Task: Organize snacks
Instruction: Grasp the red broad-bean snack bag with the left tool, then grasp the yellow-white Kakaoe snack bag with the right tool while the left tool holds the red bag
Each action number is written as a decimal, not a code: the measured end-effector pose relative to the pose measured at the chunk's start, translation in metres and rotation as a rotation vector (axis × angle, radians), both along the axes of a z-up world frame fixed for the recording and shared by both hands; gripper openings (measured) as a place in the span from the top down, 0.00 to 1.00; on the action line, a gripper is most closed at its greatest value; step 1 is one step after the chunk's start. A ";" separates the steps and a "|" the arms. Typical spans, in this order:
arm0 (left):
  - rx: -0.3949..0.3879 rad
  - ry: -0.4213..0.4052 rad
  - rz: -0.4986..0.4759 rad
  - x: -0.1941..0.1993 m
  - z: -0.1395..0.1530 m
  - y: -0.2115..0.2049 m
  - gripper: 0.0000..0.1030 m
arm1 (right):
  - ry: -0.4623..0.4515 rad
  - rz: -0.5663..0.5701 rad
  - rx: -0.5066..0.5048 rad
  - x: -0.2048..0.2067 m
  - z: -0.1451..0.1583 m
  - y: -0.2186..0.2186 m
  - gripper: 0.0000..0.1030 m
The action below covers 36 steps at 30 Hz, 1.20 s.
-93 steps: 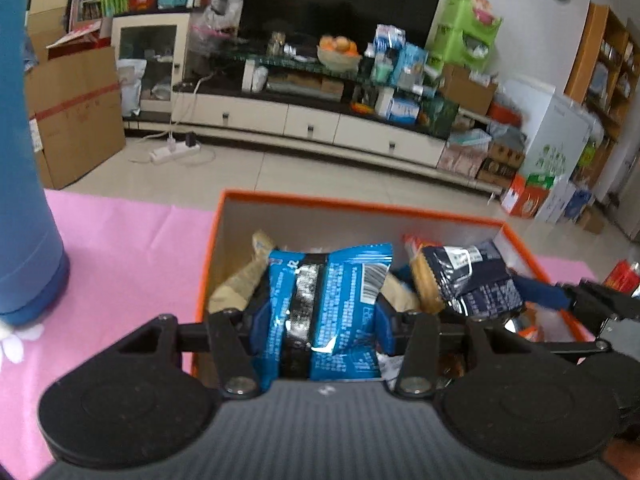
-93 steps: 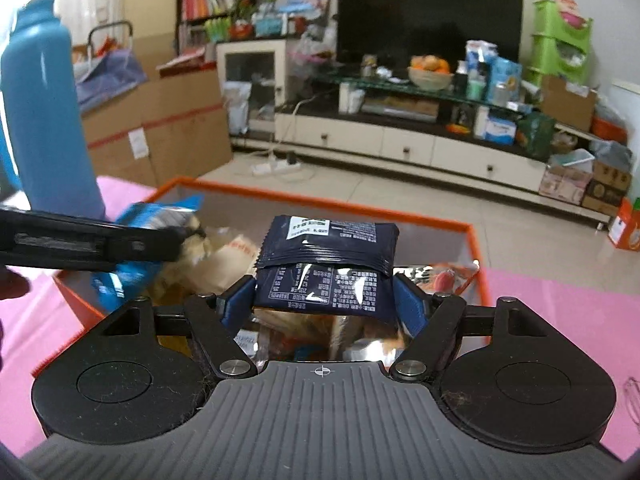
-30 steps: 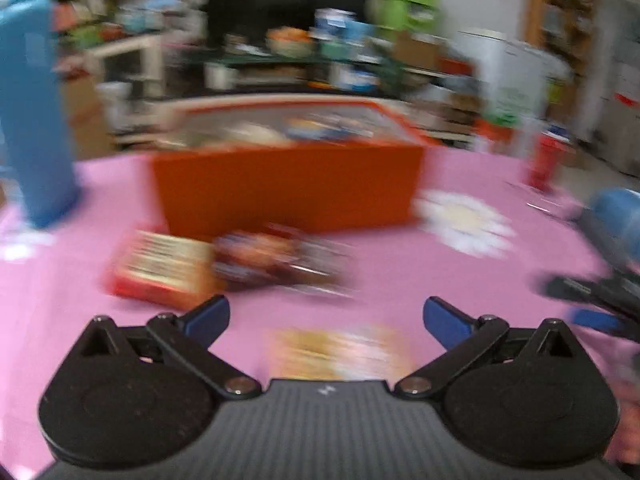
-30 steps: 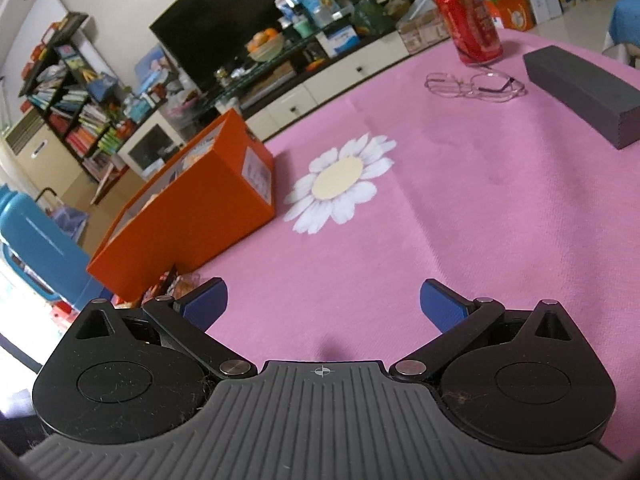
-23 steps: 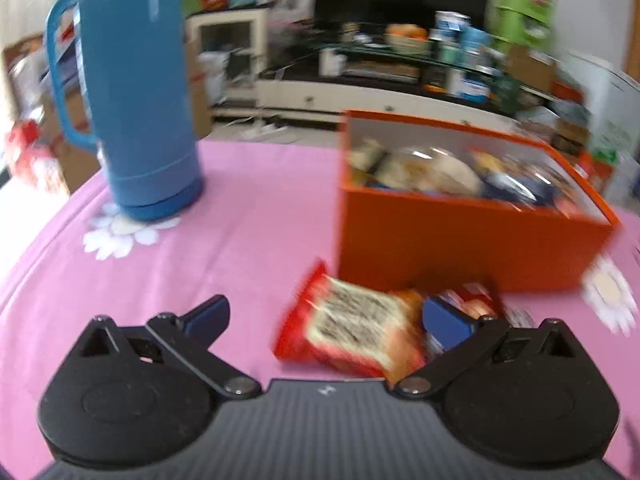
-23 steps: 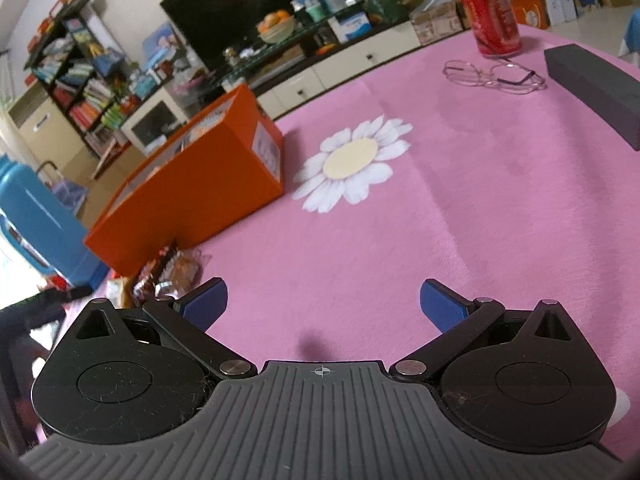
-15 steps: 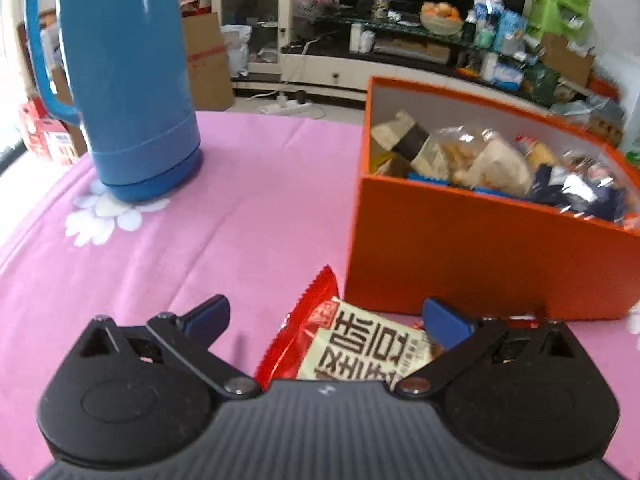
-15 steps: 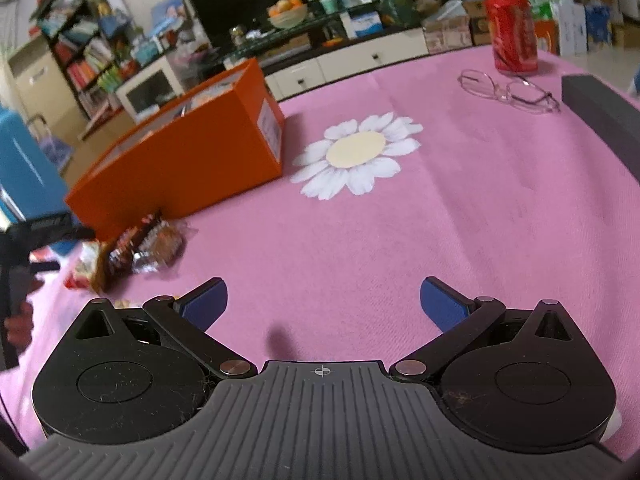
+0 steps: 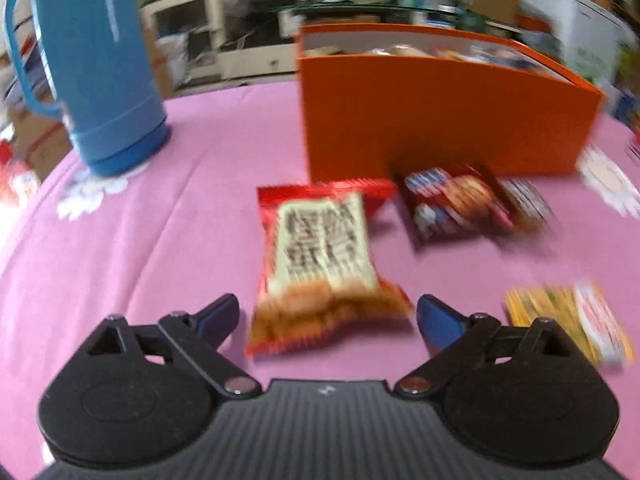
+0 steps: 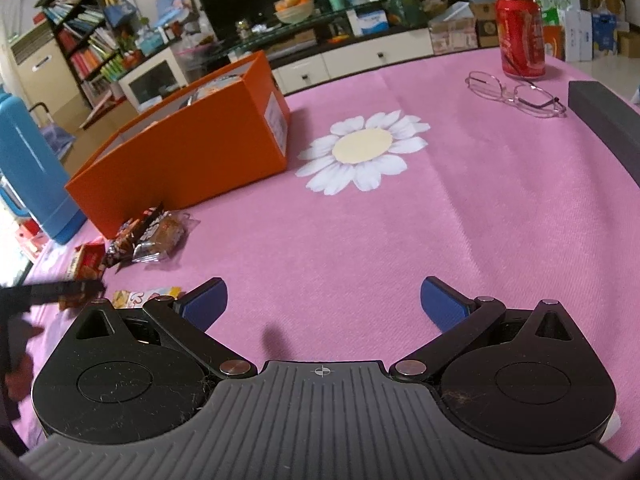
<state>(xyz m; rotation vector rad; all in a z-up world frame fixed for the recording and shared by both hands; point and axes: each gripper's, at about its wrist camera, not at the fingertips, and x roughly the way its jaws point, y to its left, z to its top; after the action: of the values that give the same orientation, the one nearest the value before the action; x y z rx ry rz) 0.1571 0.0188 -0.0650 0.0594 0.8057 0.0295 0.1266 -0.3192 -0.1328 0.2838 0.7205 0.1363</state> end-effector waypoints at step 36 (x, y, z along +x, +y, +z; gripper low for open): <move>-0.109 -0.061 0.040 -0.057 0.015 0.027 0.20 | -0.035 0.153 -0.154 -0.003 -0.004 0.042 0.09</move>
<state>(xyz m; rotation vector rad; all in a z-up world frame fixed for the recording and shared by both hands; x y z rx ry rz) 0.0997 0.0456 -0.0505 -0.0605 0.7460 0.0251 0.1237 -0.2769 -0.1364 0.0795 0.7139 0.2291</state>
